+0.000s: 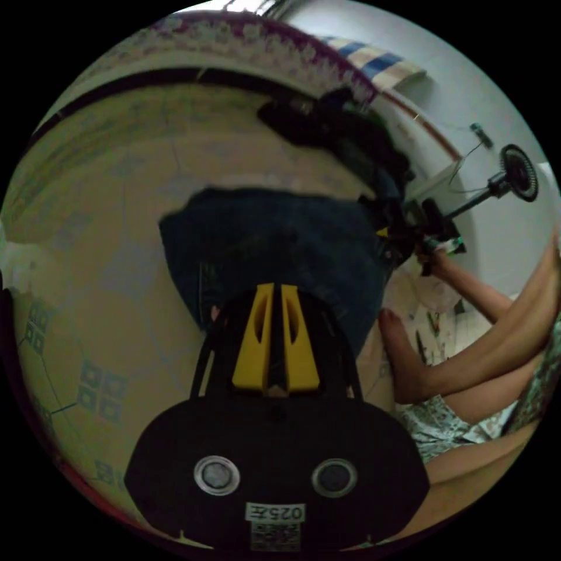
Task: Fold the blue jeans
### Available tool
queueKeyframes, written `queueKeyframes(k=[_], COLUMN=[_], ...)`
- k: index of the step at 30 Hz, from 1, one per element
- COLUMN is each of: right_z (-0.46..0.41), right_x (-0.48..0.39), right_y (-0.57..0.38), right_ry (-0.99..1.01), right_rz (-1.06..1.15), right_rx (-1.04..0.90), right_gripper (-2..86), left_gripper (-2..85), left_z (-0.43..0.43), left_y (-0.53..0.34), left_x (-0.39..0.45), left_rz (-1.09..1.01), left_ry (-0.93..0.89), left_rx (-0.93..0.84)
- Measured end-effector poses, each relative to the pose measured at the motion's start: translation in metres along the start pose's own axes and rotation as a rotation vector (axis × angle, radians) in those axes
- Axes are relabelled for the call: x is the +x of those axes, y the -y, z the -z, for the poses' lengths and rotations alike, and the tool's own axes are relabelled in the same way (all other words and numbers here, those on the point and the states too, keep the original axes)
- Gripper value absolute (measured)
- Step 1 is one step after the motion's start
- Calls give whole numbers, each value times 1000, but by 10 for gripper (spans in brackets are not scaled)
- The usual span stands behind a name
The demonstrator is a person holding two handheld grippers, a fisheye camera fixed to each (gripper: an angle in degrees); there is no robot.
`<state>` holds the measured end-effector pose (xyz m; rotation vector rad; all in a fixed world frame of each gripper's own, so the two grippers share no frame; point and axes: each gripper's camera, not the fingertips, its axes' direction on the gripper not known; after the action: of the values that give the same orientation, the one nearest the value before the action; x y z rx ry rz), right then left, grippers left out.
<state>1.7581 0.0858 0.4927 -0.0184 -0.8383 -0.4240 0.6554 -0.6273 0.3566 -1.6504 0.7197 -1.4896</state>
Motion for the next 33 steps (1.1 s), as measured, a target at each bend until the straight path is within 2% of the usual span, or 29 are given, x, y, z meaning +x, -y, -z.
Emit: queueKeyframes(k=[1, 2, 4, 7, 9, 11, 14, 18, 20, 22, 24, 25, 26, 28, 29, 30, 33], right_z=[0, 0, 2, 13, 12, 6, -2, 6, 14, 4, -24, -51, -81, -113, -116, -112, -97], right_x=[16, 32, 44, 27, 4, -37, -76, -115, -157, -187, -206, -215, -216, -209, -204, -202, -196], right_y=[-6, -14, -30, -50, -49, -39, -26, -24, -36, -38, -23, -5, 14, 31, 32, 30, 19], right_ry=[145, 295, 395, 307, 239, -35, -239, -194, -204, -207, -218, -201, -217, -334, -449, -477, -409], right_rz=[-46, -156, -255, -300, -230, -140, -38, 14, 64, 112, 131, 184, 160, 70, 9, -31, -199], right_rx=[62, 104, 189, 325, 304, 234, 207, 311, 483, 560, 506, 393, 257, 122, 126, 152, 251], right_gripper=[81, 87, 94, 104, 112, 97, 78, 54, 18, 1, -5, -7, -8, -9, -9, -9, -10], left_gripper=[-14, -15, -11, -13, -14, -16, -16, -17, -16, -15, -14, -14, -14, -14, -14, -14, -14], left_z=[-22, -22, -19, 2, 7, -8, -52, -108, -137, -151, -158, -155, -152, -148, -146, -145, -138], left_y=[-8, -17, -21, -15, 0, 25, 49, 62, 64, 59, 50, 45, 42, 41, 42, 43, 45], left_x=[-2, 0, 2, 25, 47, 77, 121, 171, 194, 210, 222, 225, 222, 211, 203, 200, 189], left_rz=[17, -5, 7, -90, -189, -322, -481, -613, -636, -668, -682, -690, -678, -642, -616, -603, -573], left_ry=[37, 30, 11, -4, -47, -148, -198, -183, -207, -228, -168, -146, -152, -199, -231, -245, -268], left_rx=[-83, -25, -56, 22, 51, 28, -51, -126, -190, -229, -242, -225, -220, -220, -228, -233, -250])
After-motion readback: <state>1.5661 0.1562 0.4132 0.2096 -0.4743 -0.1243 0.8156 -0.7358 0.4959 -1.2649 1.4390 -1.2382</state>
